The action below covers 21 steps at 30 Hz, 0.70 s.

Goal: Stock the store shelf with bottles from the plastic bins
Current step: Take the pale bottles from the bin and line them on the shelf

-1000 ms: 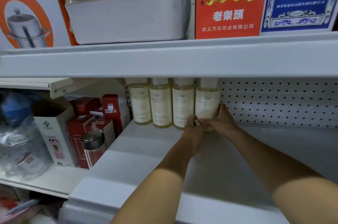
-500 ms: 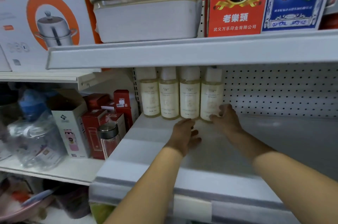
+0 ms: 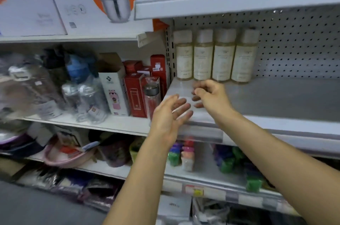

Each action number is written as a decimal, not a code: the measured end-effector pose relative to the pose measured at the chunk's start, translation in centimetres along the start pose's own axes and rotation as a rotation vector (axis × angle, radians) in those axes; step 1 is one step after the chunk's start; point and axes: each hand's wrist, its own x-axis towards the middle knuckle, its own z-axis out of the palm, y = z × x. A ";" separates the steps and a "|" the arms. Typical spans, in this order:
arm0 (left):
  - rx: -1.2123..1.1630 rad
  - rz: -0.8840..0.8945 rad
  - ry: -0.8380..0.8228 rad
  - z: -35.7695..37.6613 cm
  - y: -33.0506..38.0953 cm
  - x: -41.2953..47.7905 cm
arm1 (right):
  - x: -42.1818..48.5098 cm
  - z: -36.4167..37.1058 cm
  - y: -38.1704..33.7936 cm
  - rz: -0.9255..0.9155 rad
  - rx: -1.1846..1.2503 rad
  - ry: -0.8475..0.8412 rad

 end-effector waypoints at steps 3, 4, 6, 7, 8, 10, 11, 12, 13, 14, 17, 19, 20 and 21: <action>0.039 0.051 0.063 -5.2 1.5 -1.9 | -3.3 3.7 -0.5 0.010 0.040 -0.026; 0.050 0.062 0.090 -7.1 1.8 -2.4 | -4.3 4.8 -0.4 0.021 0.061 -0.035; 0.070 0.056 0.148 -10.9 1.8 -3.2 | -6.4 7.1 0.3 0.049 0.107 -0.071; 0.082 0.037 0.177 -12.9 1.6 -3.5 | -7.5 8.2 1.0 0.073 0.126 -0.098; 0.091 0.012 0.207 -14.8 1.1 -3.7 | -8.4 9.3 1.9 0.105 0.138 -0.131; 0.106 -0.054 0.268 -18.5 -0.3 -4.1 | -10.3 11.2 4.4 0.183 0.140 -0.209; 0.119 -0.093 0.295 -20.4 -1.2 -4.2 | -11.1 12.1 5.9 0.229 0.128 -0.253; 0.133 -0.134 0.321 -22.1 -2.2 -4.4 | -11.9 12.9 7.4 0.281 0.112 -0.297; 0.143 -0.176 0.347 -23.8 -3.3 -4.5 | -12.7 13.6 9.0 0.340 0.095 -0.339; 0.144 -0.215 0.373 -25.4 -4.4 -4.6 | -13.3 14.2 10.5 0.406 0.084 -0.373; 0.140 -0.325 0.438 -29.5 -8.0 -4.6 | -14.9 15.8 15.3 0.597 0.055 -0.436; 0.141 -0.397 0.478 -31.8 -10.6 -4.5 | -15.7 16.6 18.6 0.689 0.022 -0.462; 0.141 -0.433 0.505 -33.0 -11.9 -4.5 | -16.1 17.0 20.2 0.733 0.006 -0.474; 0.146 -0.465 0.533 -34.1 -13.2 -4.4 | -16.5 17.3 21.8 0.776 -0.008 -0.480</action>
